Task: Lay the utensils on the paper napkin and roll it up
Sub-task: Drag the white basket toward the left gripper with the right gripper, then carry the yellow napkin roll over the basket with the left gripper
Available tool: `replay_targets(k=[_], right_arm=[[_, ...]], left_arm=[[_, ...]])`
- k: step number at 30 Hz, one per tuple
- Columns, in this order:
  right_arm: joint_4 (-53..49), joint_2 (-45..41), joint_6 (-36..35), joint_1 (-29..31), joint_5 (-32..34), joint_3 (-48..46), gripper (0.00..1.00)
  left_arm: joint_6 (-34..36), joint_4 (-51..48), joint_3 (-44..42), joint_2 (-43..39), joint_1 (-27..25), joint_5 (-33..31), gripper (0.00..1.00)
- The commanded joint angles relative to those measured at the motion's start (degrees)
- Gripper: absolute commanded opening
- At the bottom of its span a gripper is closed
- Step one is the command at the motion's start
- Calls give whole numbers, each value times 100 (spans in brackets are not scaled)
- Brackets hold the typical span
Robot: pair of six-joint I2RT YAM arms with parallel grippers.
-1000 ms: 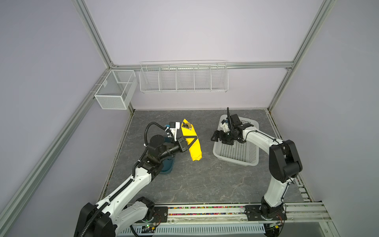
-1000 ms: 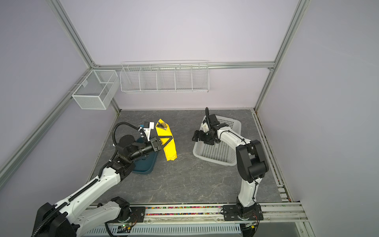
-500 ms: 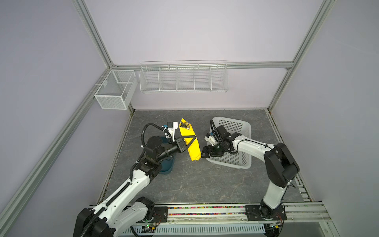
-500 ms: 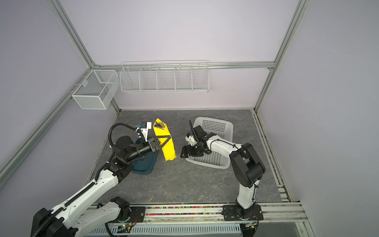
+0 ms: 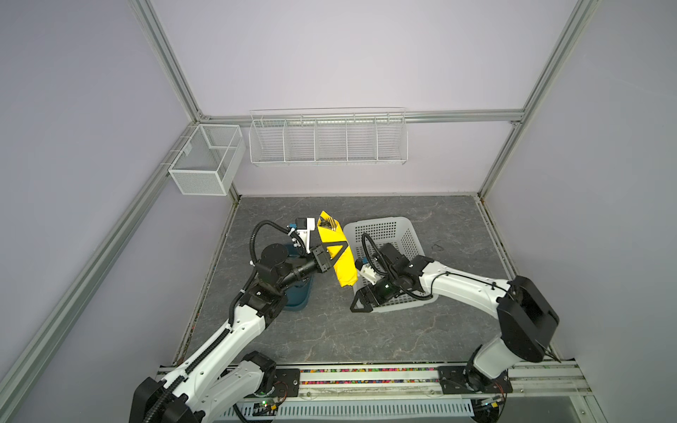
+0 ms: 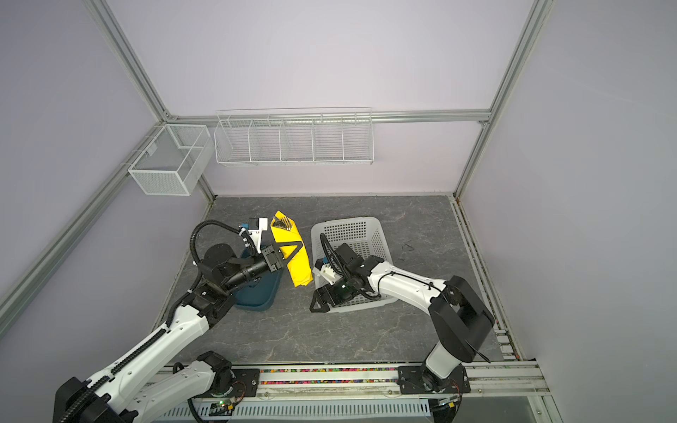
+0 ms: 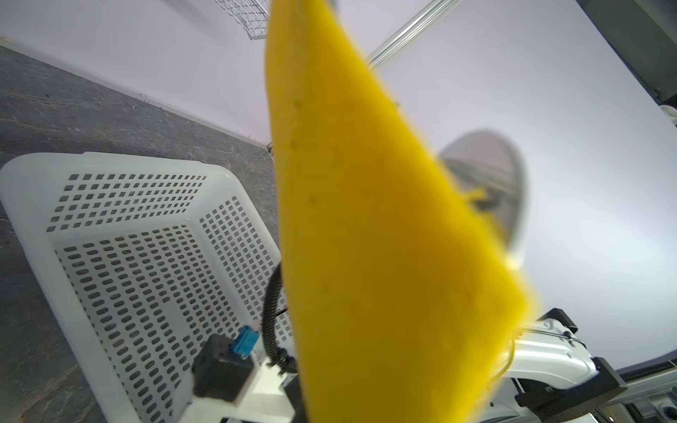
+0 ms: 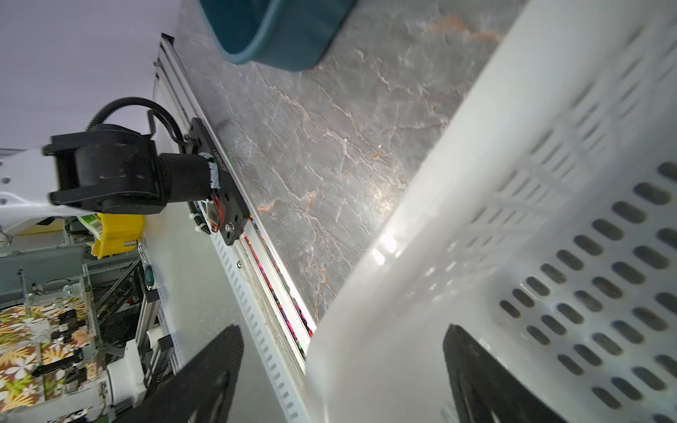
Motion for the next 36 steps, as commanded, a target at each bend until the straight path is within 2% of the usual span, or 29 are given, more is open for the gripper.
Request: replay_targets(k=[1,4,7,10,12,16,19,23,29,36], right_arm=[[171,-720,180,-314,632,-153,92],[-115,-1175,499,-1035,1606,-352,94],[-411,-1449,680,-1955,2206,-444,97],[-986,-1542,325,-2497,2602,-86,99],[-1371,-1445,300,-2742,3140,133,95],[-967,-1118,359,-3555,2280,-61,97],[-649,-822,321,-3766,1707,-155,100],[-151,-602,304,-3763,741,-261,95],[216,-699,233,-3523,-307,-437,88],[406,-1121,257,-3263,-774,-794,87]], left_arm=[[69,76,209,67,35,-7,0],[33,99,267,227,26,73,0],[-37,202,322,467,25,242,0],[-114,239,440,749,-4,468,0],[-109,217,523,930,-58,544,0],[-92,241,709,1396,-266,509,0],[-111,241,897,1806,-426,473,0],[-81,261,1153,2331,-576,464,0],[-83,240,1457,3057,-643,455,0],[-146,141,1852,3862,-707,498,0]])
